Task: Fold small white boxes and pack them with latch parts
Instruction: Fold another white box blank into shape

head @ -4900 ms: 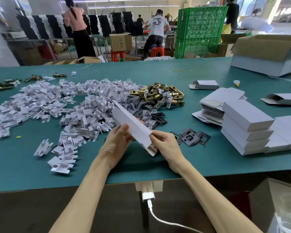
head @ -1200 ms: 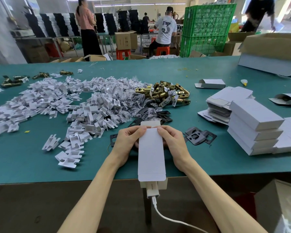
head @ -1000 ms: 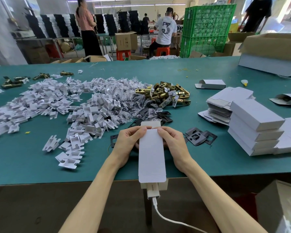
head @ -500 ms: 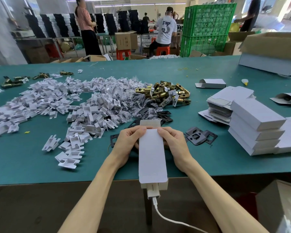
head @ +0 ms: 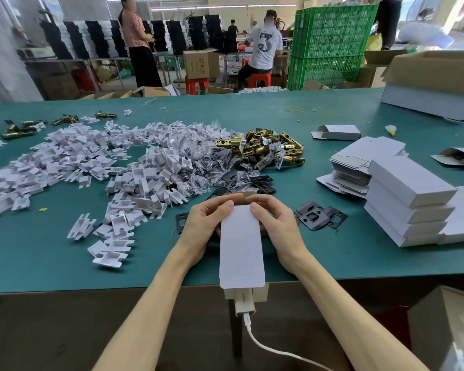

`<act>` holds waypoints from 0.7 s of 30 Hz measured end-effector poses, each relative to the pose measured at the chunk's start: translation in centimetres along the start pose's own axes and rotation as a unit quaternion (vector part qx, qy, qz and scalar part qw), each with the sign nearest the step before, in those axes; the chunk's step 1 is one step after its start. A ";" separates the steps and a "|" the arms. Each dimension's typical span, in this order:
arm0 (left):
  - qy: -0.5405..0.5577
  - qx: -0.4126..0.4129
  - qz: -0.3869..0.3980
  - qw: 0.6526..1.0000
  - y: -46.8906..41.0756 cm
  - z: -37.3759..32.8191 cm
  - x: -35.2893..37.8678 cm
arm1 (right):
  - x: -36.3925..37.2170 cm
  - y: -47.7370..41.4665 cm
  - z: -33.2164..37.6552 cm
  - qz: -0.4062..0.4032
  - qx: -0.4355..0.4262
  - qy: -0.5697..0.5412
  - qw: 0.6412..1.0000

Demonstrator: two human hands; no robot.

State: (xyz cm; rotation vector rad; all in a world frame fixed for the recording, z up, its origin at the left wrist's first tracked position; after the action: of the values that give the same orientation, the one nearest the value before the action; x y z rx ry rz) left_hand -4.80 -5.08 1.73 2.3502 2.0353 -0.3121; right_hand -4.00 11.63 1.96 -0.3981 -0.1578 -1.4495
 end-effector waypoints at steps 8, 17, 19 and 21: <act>0.031 -0.002 -0.010 0.999 -0.1 -0.2 -0.1 | -0.1 -0.2 -0.1 -0.007 -0.008 -0.003 1.000; -0.014 -0.033 -0.044 0.998 -0.4 0.5 -0.3 | -0.2 -0.4 -0.5 -0.012 0.017 -0.021 1.000; -0.012 -0.030 -0.045 0.998 -0.4 0.4 -0.4 | 0.0 -0.3 -0.4 0.000 0.013 -0.018 1.000; -0.005 -0.029 -0.040 0.999 -0.3 0.4 -0.4 | 0.1 -0.3 -0.4 0.006 0.010 -0.011 1.000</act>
State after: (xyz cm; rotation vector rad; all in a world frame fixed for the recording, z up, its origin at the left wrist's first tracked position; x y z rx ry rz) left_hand -5.23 -5.45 1.45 2.2344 2.1079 -0.2617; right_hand -4.35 11.36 1.72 -0.3993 -0.1867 -1.4303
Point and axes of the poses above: each hand's wrist, its own y-axis away from the middle knuckle, its own x-axis out of the palm, z = x × y, the point moved 7 cm from there along -y, towards the middle knuckle, and after that the axes turned 15 degrees about -y, right-handed, at the moved point
